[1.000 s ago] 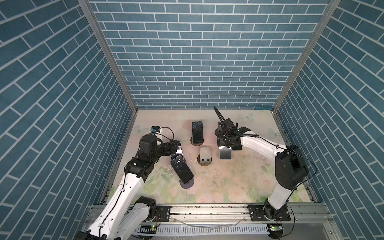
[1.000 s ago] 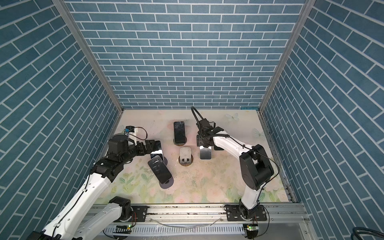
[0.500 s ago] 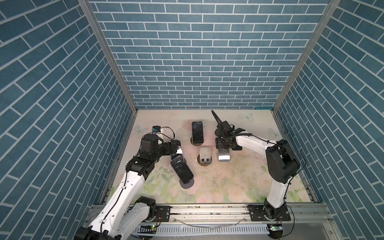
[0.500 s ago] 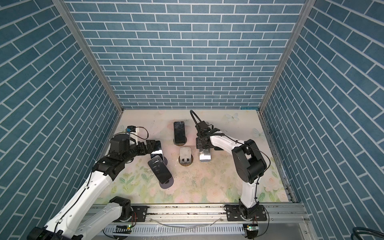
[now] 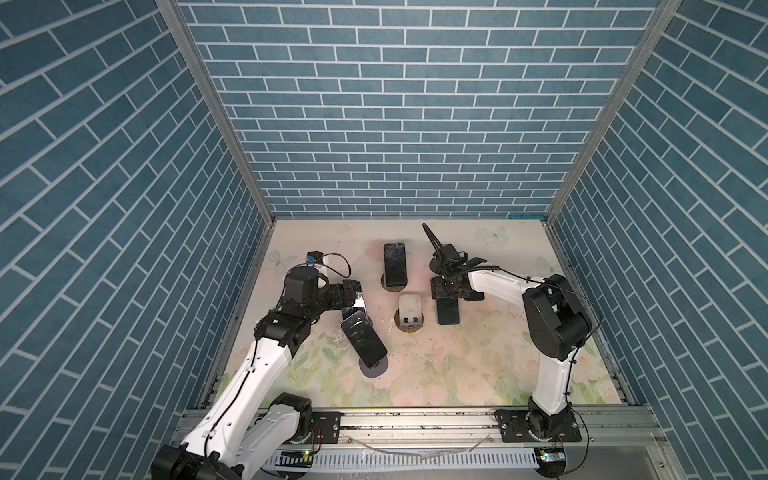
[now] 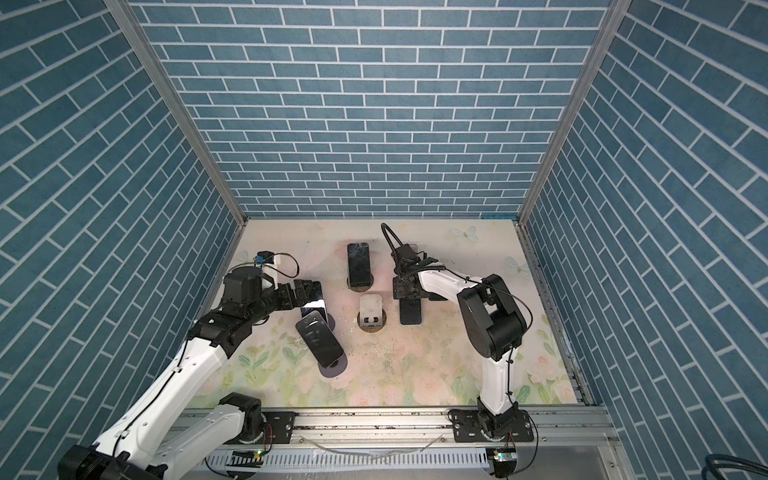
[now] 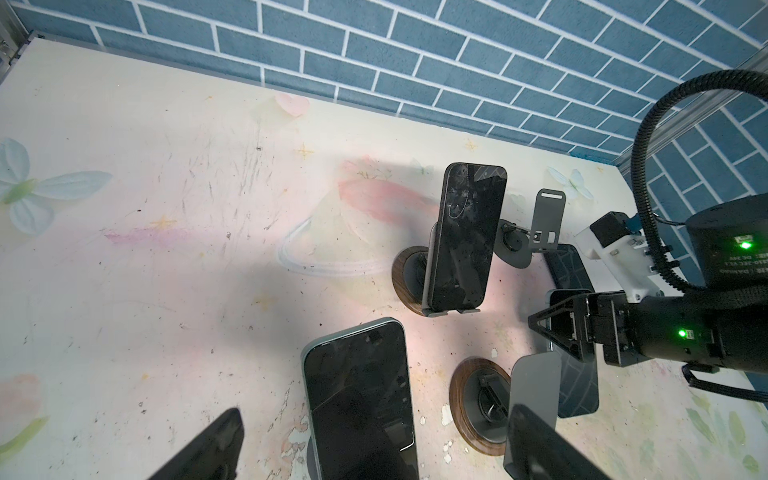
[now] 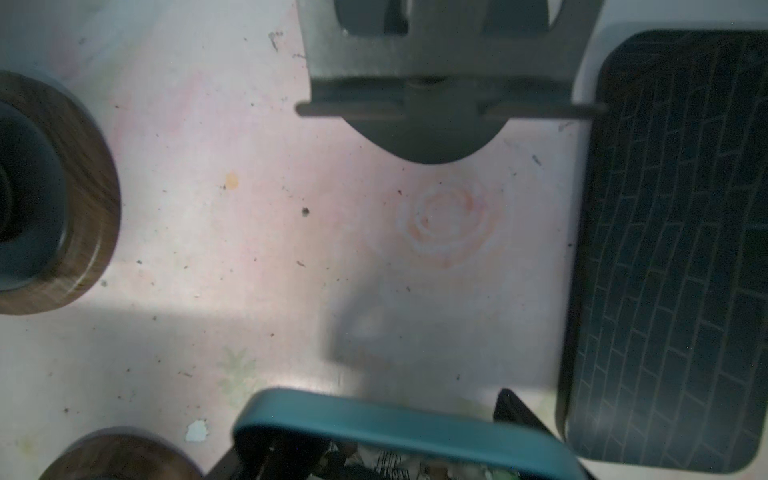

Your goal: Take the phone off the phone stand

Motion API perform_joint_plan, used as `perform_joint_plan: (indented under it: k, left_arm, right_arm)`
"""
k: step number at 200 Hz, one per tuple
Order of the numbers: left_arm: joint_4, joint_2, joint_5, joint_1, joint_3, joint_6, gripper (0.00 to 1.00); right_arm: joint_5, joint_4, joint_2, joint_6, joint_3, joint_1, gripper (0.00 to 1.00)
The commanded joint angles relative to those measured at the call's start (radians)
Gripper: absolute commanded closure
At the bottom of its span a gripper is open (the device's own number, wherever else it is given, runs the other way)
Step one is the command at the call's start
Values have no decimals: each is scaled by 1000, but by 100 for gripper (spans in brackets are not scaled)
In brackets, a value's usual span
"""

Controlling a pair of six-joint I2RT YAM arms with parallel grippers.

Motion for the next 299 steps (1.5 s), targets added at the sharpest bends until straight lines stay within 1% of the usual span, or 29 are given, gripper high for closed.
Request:
perform_joint_plan:
  k: [1,53,108,147,176,247,299]
  left_arm:
    - [16,5,10,-6,20,9,0]
    - [21,7,8,-6,13,6,0]
    - [28,16,13,-6,11,5,0]
    - [28,17,16,-6,7,5,0]
    - [28,16,14,-6,6,5,0]
    - [31,16,16,-6,2,3,0]
    - [32,16,17,-6,-1,5,0]
  right_arm:
    - [21,-2,36,-18,21,-4,45]
    - [24,-11,60,-18,32,-3,42]
    - [33,-26,77,10,38,-4,40]
    - [37,-36,88,24,41,-4,36]
    - [48,-46,86,28,39,-4,35]
    - [92,-120,98,38,68,-3,31]
    - [94,-142,118,52,90,-3,27]
